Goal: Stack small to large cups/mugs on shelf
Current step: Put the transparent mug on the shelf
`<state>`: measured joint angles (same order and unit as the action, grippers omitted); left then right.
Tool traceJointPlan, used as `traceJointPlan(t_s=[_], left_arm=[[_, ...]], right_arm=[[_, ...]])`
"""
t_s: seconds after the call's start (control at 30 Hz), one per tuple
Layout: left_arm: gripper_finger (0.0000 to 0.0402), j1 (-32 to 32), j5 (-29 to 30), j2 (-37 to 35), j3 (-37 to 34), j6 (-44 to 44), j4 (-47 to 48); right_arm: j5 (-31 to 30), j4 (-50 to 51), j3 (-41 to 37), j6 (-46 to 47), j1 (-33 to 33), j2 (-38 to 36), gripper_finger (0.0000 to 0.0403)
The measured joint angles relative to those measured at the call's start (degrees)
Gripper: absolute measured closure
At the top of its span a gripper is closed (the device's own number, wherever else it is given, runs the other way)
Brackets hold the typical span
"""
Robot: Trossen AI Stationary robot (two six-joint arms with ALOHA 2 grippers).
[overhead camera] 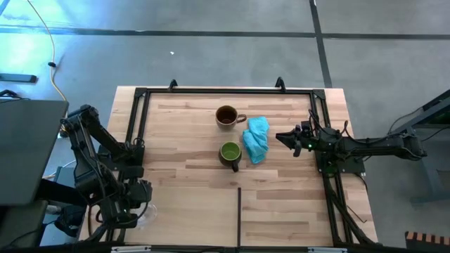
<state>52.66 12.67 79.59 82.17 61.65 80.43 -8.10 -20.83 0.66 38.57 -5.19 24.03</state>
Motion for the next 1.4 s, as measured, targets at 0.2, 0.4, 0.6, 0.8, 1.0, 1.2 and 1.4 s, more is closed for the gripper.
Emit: traceJointPlan(t_s=[0.2,0.4,0.6,0.8,1.0,1.2,1.4], left_arm=[[0.0402,0.0,0.0,0.8,0.0,0.3,0.1],[0.0402,0.4,0.0,1.3,0.0,-0.3,0.1],[0.0402,0.4,-0.2,1.3,0.0,-0.3,0.4],[0.0401,0.4,-0.9,1.3,0.0,-0.9,0.5],[0.0401,0.4,-1.3,1.3,0.0,-1.3,0.6],[0.0399,0.4,-1.1,1.4,0.0,-1.4,0.6],[0.0366,0.4,-1.5,1.6,-0.1,-1.4,0.8]], right_arm=[[0.0,0.3,0.0,0.0,0.0,0.0,0.0322],[-0.2,0.2,0.0,0.0,0.0,0.0,0.0322],[-0.2,0.2,0.0,0.0,0.0,0.0,0.0322],[-0.2,0.2,0.0,0.0,0.0,0.0,0.0322],[-0.2,0.0,0.0,0.0,0.0,0.0,0.0322],[0.1,0.0,0.0,0.0,0.0,0.0,0.0322],[0.1,0.0,0.0,0.0,0.0,0.0,0.0322]])
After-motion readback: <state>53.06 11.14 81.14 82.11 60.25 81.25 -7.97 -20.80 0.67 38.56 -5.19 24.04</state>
